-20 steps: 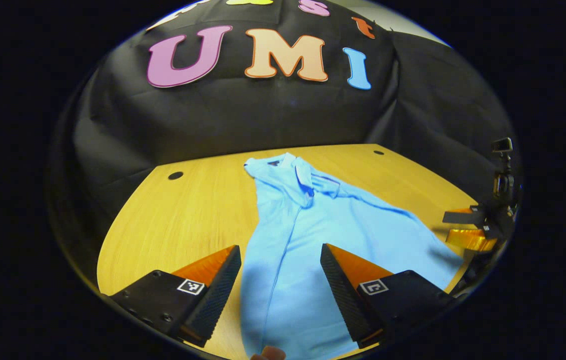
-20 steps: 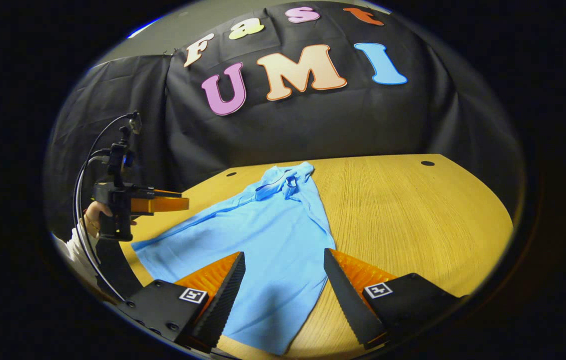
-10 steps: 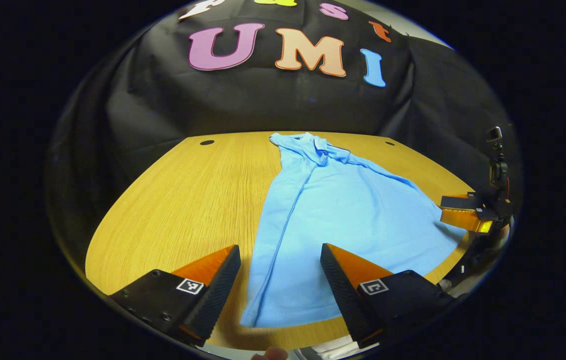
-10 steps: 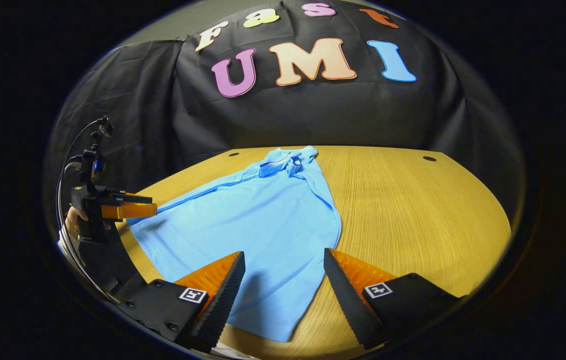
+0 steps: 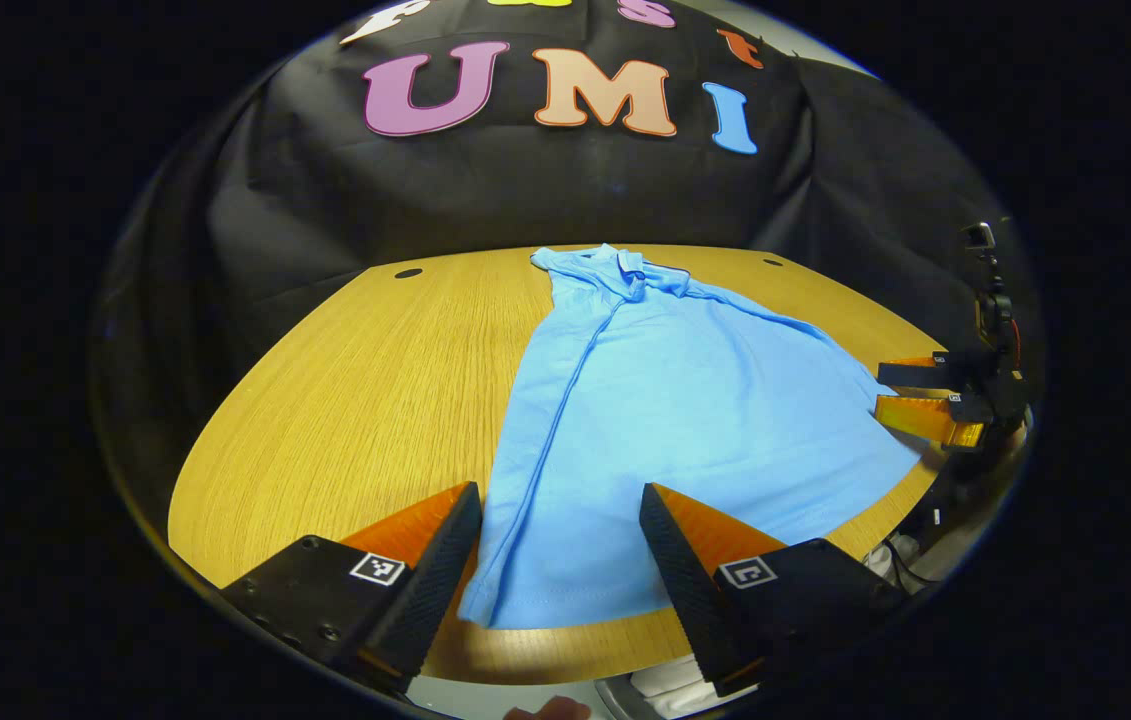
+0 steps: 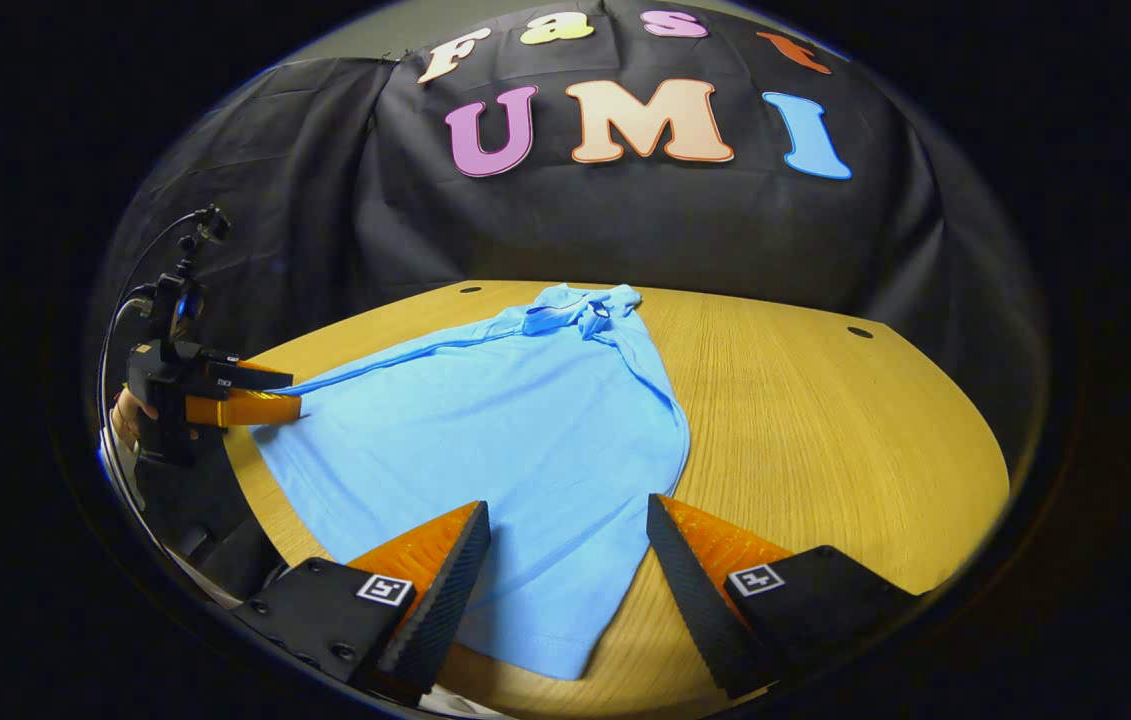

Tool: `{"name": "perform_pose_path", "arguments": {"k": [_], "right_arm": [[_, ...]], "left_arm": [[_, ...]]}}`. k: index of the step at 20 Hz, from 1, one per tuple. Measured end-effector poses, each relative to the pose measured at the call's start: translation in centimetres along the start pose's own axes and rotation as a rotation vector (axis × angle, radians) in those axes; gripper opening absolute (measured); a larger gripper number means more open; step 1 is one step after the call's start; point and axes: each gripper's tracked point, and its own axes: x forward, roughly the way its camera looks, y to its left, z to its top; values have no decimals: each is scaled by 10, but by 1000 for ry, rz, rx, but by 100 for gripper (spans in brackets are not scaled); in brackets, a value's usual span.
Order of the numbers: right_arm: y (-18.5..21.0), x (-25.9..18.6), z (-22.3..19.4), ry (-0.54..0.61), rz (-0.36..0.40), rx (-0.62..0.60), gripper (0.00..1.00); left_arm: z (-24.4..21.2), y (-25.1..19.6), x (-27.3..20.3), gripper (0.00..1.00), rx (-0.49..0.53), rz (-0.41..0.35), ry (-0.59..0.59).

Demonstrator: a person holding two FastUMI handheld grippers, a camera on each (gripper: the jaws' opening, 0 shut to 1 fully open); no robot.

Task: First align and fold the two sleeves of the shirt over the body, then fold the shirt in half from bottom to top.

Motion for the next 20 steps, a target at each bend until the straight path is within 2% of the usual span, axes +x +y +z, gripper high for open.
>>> {"name": "perform_pose_path", "arguments": {"k": [1,3,5,6,7,8,9,10,11,12,13,14,20], "right_arm": [[2,0,-1,-3,5,-3,98],[4,0,-1,-6,16,-7,95],[6,0,-1,-7,28,-5,91],[10,0,0,-7,38,-2,86],[13,2,-1,-11,47,0,81],[16,2,-1,-12,56,3,66],[18,3,-2,-13,64,9,56],[19,3,-2,-12,73,16,46],[21,2,-2,-14,85,33,40],[23,4,-3,-10,96,51,23],[23,3,-2,-11,100,56,16],[24,2,-2,-8,98,52,10],[29,0,-2,-4,95,-50,10]], "left_arm": [[0,-1,0,98,-7,-2,-4],[0,-9,0,93,3,-21,-16],[0,-17,2,77,19,-45,-19],[0,-19,4,63,25,-52,-15],[-1,-20,3,58,27,-56,-11],[0,-23,2,51,28,-65,-8],[0,-28,4,48,20,-86,-8],[0,-31,4,37,13,-99,-16],[2,-33,5,28,12,-110,-22],[2,-34,4,11,13,-114,-29],[2,-34,5,6,11,-117,-26],[2,-35,3,2,8,-115,-26],[4,-35,3,0,27,-107,-30]]}}
